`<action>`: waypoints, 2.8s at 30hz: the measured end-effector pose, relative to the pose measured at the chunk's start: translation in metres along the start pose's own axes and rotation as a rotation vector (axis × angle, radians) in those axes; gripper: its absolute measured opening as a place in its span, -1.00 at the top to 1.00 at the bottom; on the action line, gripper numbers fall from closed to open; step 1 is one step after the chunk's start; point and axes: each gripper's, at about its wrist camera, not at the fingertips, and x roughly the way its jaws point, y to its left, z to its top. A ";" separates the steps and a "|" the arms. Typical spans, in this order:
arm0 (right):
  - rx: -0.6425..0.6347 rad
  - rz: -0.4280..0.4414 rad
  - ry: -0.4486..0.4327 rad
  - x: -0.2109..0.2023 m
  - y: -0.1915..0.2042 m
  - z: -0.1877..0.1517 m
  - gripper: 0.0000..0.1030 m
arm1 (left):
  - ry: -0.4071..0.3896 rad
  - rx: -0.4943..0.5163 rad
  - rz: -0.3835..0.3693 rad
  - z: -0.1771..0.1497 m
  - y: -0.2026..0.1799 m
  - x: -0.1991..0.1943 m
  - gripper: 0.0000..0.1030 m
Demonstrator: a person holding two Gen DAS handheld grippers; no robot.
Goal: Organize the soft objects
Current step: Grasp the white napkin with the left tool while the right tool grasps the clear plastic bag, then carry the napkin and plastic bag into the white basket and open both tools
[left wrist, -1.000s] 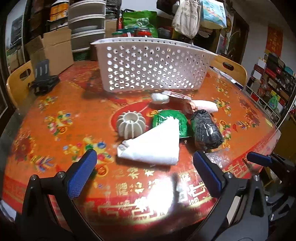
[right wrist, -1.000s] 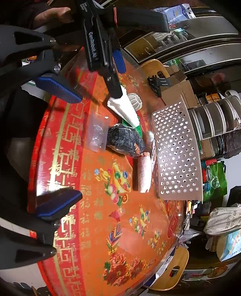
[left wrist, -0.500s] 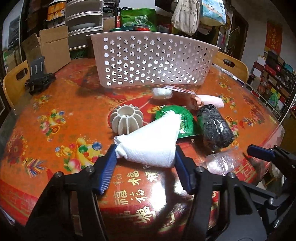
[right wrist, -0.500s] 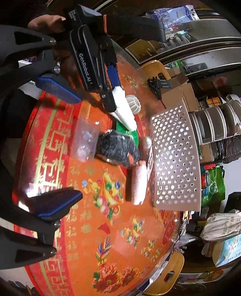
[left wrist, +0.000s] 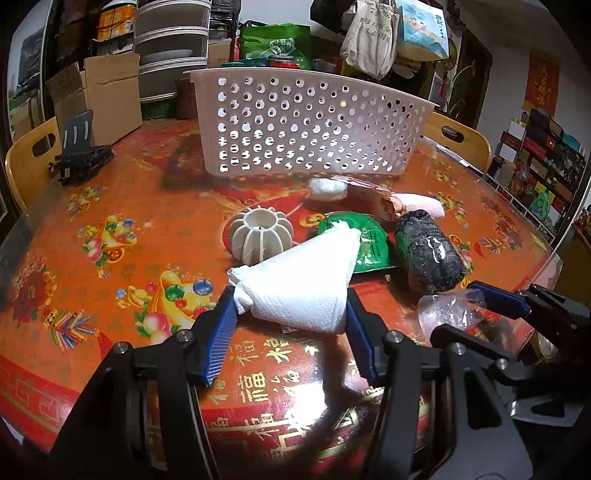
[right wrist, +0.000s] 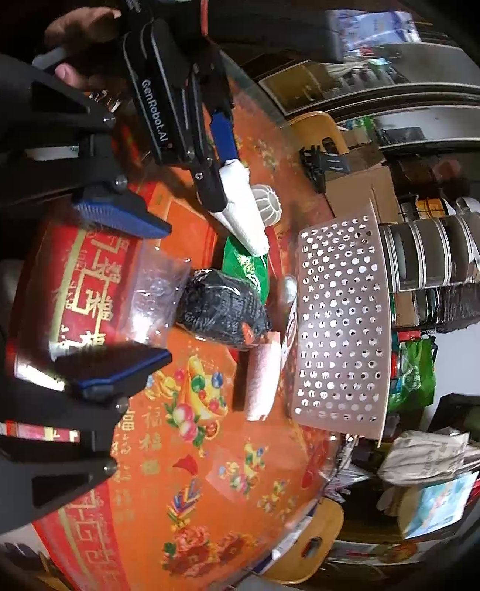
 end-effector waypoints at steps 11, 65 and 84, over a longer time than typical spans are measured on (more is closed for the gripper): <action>-0.037 0.004 -0.036 -0.007 0.000 -0.002 0.03 | -0.012 -0.010 -0.001 -0.002 0.000 -0.005 -0.04; -0.070 0.017 -0.251 -0.048 -0.067 0.176 0.05 | -0.208 0.028 -0.011 0.183 0.003 -0.054 -0.04; -0.012 -0.027 -0.032 0.050 -0.093 0.282 0.05 | 0.019 0.002 0.025 0.302 0.010 0.056 -0.04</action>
